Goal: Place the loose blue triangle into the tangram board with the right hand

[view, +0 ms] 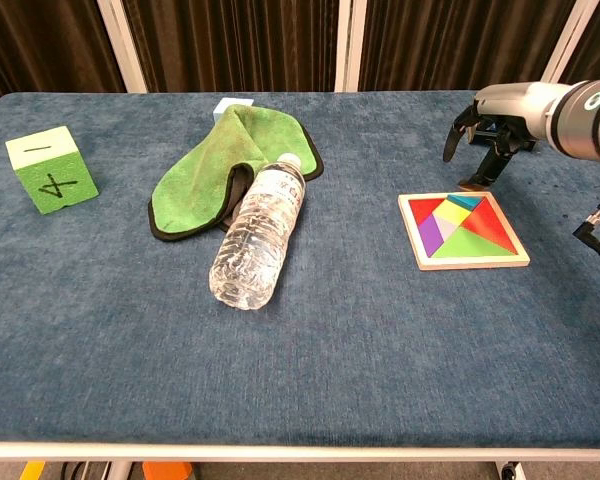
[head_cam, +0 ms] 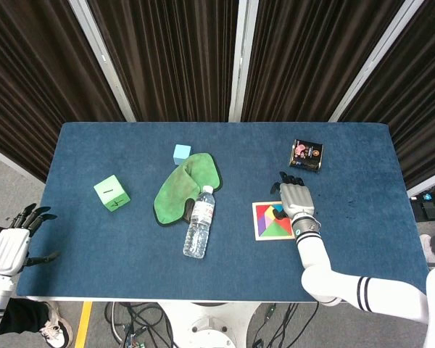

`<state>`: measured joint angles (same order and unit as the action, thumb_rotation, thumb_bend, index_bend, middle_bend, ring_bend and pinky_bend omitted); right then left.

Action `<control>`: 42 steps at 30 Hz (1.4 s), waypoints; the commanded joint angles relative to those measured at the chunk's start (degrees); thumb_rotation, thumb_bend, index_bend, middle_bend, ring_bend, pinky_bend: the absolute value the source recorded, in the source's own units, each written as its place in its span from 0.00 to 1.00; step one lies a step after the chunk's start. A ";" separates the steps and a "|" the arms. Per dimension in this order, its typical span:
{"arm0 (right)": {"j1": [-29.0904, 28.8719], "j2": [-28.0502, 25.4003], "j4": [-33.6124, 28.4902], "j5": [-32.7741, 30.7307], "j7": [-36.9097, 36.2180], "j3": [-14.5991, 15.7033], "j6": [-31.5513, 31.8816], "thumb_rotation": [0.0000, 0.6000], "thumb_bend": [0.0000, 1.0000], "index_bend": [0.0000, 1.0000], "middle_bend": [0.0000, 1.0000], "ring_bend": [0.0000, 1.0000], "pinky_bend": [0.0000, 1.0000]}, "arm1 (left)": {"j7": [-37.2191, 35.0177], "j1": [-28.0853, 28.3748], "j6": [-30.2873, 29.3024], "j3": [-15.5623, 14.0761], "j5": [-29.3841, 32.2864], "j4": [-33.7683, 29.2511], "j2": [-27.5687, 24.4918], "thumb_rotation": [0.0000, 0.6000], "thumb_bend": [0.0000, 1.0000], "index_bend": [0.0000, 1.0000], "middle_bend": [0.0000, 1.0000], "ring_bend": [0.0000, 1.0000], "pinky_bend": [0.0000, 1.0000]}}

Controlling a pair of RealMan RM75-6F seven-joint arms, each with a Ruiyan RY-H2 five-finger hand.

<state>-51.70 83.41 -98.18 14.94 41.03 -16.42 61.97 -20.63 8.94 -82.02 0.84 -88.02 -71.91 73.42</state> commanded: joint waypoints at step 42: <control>-0.82 -1.36 2.37 -2.57 -6.59 5.96 -5.78 1.00 0.36 0.39 0.00 0.00 0.00 | 0.92 0.00 0.26 0.03 0.34 -0.94 -0.46 1.00 0.07 0.27 0.15 0.04 0.15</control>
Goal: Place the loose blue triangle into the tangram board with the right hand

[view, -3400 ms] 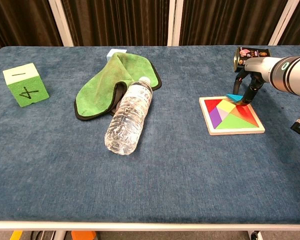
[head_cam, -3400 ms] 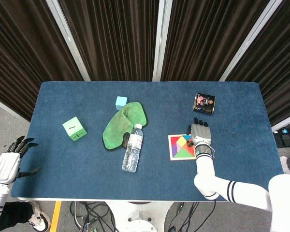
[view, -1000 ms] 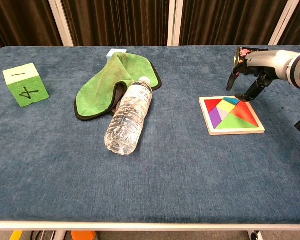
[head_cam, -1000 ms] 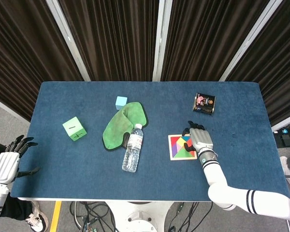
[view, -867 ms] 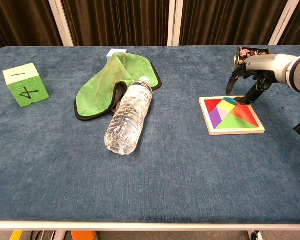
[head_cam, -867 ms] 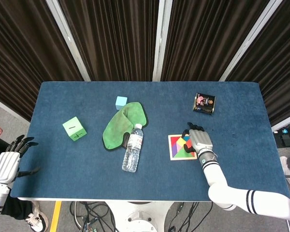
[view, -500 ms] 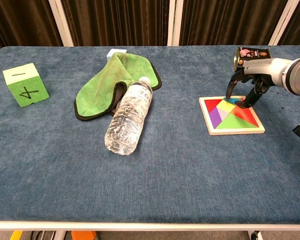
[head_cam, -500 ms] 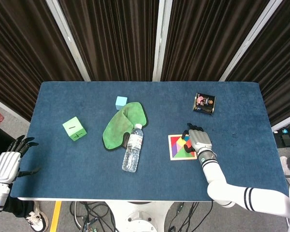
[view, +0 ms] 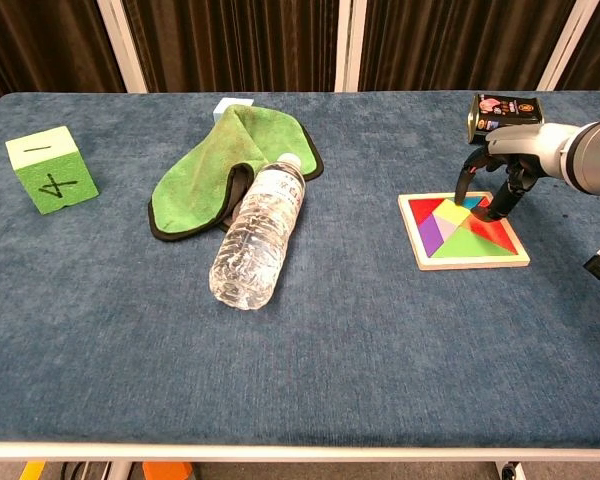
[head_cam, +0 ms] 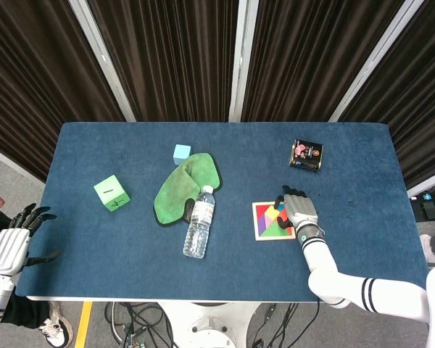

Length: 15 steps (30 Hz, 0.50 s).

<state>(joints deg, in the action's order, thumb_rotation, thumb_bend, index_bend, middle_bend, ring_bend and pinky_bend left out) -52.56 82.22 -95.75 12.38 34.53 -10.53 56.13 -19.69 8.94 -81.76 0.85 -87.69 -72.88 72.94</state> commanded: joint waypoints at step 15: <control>9.63 -14.89 -16.52 24.70 -1.81 7.11 10.02 1.00 0.29 0.19 0.00 0.00 0.00 | 1.74 -0.22 -1.11 0.26 -0.31 -2.27 -1.21 1.00 0.07 0.27 0.15 0.04 0.15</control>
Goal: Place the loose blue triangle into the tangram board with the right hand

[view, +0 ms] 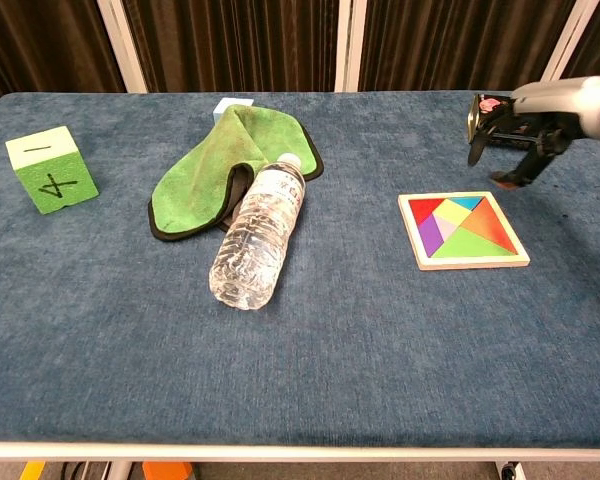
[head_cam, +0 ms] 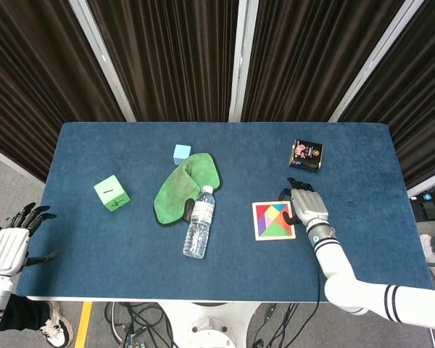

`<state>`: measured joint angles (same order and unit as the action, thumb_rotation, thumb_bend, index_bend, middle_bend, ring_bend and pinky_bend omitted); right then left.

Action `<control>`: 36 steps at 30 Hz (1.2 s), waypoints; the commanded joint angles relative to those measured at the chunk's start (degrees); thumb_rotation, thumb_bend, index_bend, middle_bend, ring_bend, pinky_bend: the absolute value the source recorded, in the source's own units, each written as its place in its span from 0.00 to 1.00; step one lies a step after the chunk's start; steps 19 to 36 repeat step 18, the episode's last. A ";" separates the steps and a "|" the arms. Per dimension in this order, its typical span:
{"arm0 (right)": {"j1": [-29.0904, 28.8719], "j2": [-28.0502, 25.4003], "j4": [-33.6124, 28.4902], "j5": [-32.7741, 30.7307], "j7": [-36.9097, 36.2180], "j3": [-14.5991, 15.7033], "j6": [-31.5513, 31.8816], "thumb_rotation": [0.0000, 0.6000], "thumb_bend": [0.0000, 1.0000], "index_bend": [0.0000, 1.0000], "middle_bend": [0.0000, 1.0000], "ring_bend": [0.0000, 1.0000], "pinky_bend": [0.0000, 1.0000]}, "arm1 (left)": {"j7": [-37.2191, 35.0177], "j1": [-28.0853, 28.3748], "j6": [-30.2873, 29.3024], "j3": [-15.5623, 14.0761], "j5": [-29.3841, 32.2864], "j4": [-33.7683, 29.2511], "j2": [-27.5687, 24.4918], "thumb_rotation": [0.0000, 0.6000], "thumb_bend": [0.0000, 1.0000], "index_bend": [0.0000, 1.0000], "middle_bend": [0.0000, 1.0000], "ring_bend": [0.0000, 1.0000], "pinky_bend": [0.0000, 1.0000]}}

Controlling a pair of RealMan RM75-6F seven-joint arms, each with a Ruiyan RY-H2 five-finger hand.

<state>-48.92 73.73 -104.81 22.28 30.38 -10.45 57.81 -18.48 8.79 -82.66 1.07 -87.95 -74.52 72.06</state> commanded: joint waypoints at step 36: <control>37.12 -3.99 15.70 52.49 -19.24 19.01 38.75 1.00 0.08 0.00 0.00 0.00 0.00 | 7.85 0.75 -1.11 0.89 -0.88 -8.93 -3.66 1.00 0.07 0.27 0.15 0.04 0.15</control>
